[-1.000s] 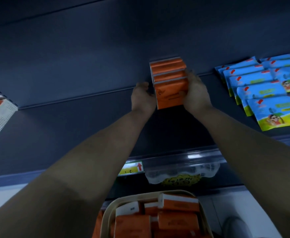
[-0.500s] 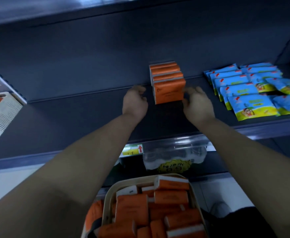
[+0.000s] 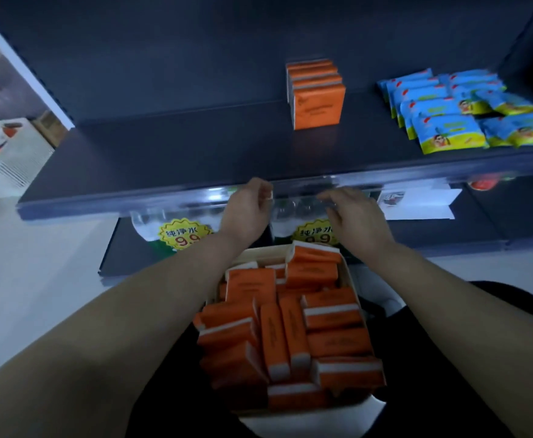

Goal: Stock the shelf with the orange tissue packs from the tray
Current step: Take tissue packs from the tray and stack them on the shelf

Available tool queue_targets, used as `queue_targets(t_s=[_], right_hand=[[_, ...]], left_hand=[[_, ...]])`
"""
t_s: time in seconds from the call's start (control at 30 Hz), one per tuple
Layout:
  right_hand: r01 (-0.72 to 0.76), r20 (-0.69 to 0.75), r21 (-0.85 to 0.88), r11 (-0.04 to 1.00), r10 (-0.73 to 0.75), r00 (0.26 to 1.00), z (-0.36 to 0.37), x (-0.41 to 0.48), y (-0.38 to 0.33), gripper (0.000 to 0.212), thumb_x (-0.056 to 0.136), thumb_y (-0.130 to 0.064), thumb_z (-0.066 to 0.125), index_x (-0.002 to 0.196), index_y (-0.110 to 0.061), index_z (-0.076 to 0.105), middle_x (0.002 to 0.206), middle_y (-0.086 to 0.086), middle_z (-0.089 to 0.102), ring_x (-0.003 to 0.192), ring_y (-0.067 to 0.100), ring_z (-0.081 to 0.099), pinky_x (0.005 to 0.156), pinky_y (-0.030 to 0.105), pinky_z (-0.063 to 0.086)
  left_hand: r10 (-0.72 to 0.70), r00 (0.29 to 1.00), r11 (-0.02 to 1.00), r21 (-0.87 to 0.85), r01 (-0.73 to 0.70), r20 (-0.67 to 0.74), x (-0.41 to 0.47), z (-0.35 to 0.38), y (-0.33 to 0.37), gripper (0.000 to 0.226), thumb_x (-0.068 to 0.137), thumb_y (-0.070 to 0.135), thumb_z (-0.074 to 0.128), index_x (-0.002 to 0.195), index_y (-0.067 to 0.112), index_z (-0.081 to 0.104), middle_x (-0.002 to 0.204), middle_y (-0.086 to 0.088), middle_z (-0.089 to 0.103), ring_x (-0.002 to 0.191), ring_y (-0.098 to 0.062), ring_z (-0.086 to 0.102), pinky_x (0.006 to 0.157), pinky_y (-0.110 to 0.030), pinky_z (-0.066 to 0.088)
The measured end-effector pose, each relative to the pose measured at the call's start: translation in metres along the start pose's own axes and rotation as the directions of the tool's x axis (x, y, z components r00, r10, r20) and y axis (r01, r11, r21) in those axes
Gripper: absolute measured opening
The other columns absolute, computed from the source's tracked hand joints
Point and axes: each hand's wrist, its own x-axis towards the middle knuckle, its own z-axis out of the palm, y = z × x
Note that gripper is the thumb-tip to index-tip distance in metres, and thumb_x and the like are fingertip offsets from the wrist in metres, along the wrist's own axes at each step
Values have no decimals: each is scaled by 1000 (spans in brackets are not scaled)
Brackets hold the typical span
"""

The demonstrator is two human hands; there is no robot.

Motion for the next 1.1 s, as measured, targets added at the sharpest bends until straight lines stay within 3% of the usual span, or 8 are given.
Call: queue_targets(t_s=[0.17, 0.33, 0.57, 0.77, 0.9, 1.0, 1.1], right_hand=[[-13, 273, 17, 1000, 8, 962, 15, -48, -5, 31, 89, -7, 53, 117, -16, 63, 118, 5, 62, 109, 24, 56, 87, 36, 47], [-62, 471, 15, 998, 48, 881, 37, -74, -19, 34, 90, -14, 52, 120, -25, 61, 126, 0, 59, 115, 19, 53, 94, 31, 44], [-83, 518, 76, 994, 32, 855, 51, -86, -38, 30, 89, -15, 55, 116, -23, 62, 123, 0, 61, 113, 18, 55, 90, 28, 42], [-74, 577, 78, 994, 16, 816, 82, -66, -54, 33, 88, -10, 52, 120, -16, 58, 121, 6, 60, 110, 25, 56, 87, 39, 48], [-94, 655, 103, 990, 3, 756, 108, -47, -67, 39, 94, -20, 46, 132, -15, 49, 130, 11, 55, 115, 27, 54, 92, 35, 46], [-47, 679, 4, 999, 32, 734, 129, -34, -71, 49, 95, -23, 44, 143, -16, 37, 143, 12, 44, 128, 28, 44, 103, 36, 37], [66, 695, -162, 985, 66, 716, 146, -24, -73, 51, 95, -27, 48, 143, -16, 35, 146, 10, 40, 134, 28, 34, 111, 42, 27]], left_hand=[[-154, 970, 988, 59, 145, 188, -48, 13, -25, 28, 91, 4, 54, 118, 8, 58, 108, -6, 66, 98, -18, 61, 83, -24, 48], [-277, 938, 961, 67, 268, 210, -78, 25, -49, 27, 88, 10, 57, 115, 16, 59, 101, 3, 63, 96, -16, 61, 88, -37, 53], [-323, 925, 946, 88, 312, 200, -101, 23, -75, 28, 84, -1, 55, 108, 10, 63, 101, -4, 65, 95, -22, 62, 85, -29, 50], [-478, 871, 877, 124, 465, 111, -105, 11, -105, 23, 91, 8, 54, 113, 11, 59, 105, -6, 67, 98, -23, 62, 84, -34, 51], [-515, 850, 856, 126, 502, 113, -107, 11, -114, 24, 92, 15, 54, 116, 12, 58, 106, -6, 67, 98, -23, 62, 83, -32, 50], [-523, 844, 851, 128, 509, 120, -107, 9, -119, 30, 90, 16, 56, 119, 11, 56, 111, -7, 66, 102, -24, 61, 85, -32, 49], [-537, 834, 843, 131, 522, 125, -108, 7, -126, 32, 89, 13, 55, 121, 11, 56, 113, -8, 65, 104, -26, 61, 89, -38, 50]])
